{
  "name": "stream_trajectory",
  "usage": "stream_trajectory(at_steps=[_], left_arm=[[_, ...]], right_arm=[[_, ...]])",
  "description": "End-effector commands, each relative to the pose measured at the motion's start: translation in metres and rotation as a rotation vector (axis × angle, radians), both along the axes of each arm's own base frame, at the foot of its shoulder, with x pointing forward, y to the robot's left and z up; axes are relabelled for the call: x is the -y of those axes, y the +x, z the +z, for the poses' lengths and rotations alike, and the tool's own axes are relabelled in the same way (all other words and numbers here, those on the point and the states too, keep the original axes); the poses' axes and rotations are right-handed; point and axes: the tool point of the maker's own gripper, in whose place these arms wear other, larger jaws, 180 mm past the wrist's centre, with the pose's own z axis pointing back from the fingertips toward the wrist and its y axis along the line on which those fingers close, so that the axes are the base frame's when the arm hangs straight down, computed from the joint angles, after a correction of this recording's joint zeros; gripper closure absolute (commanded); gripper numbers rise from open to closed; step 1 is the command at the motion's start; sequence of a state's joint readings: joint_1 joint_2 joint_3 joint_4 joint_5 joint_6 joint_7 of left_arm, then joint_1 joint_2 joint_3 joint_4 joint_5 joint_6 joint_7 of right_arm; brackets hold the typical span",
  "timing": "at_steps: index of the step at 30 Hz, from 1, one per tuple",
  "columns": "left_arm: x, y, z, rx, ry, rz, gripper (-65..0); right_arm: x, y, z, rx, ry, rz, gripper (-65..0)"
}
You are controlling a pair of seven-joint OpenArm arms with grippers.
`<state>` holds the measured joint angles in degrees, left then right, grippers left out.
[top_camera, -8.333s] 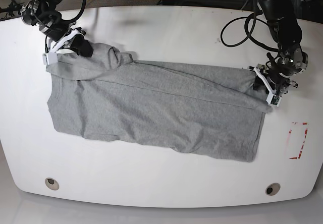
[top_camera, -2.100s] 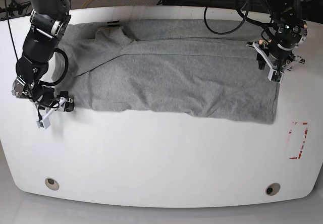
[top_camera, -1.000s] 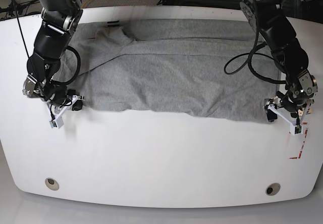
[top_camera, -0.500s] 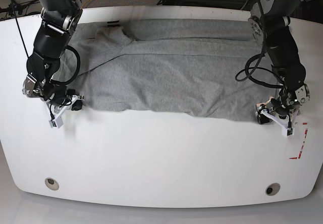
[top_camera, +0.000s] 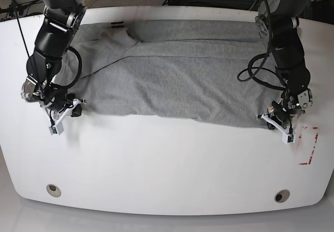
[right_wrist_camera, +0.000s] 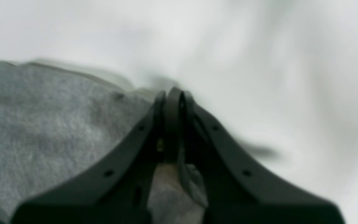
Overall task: Fold the T-shirt properly
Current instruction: 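Fold the hem up over the shirt with both grippers toward the collar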
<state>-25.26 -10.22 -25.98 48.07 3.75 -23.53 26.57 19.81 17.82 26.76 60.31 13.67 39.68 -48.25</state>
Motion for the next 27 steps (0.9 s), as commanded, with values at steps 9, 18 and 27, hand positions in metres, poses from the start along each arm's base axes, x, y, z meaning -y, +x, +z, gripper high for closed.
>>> stream_trajectory(at_steps=[9, 18, 27], left_arm=[[-0.004, 0.016, 0.07, 0.194, 0.103, -0.105, 0.0], [0.013, -0.007, 0.097, 0.279, 0.197, -0.202, 0.0], [0.019, -0.043, 0.1, 0.282, 0.277, -0.26, 0.0]], right_arm=[[0.017, 0.019, 0.055, 0.123, -0.108, 0.017, 0.0], [0.028, 0.011, 0.083, 0.135, -0.214, 0.034, 0.0], [0.03, -0.009, 0.098, 0.139, -0.312, 0.053, 0.0]])
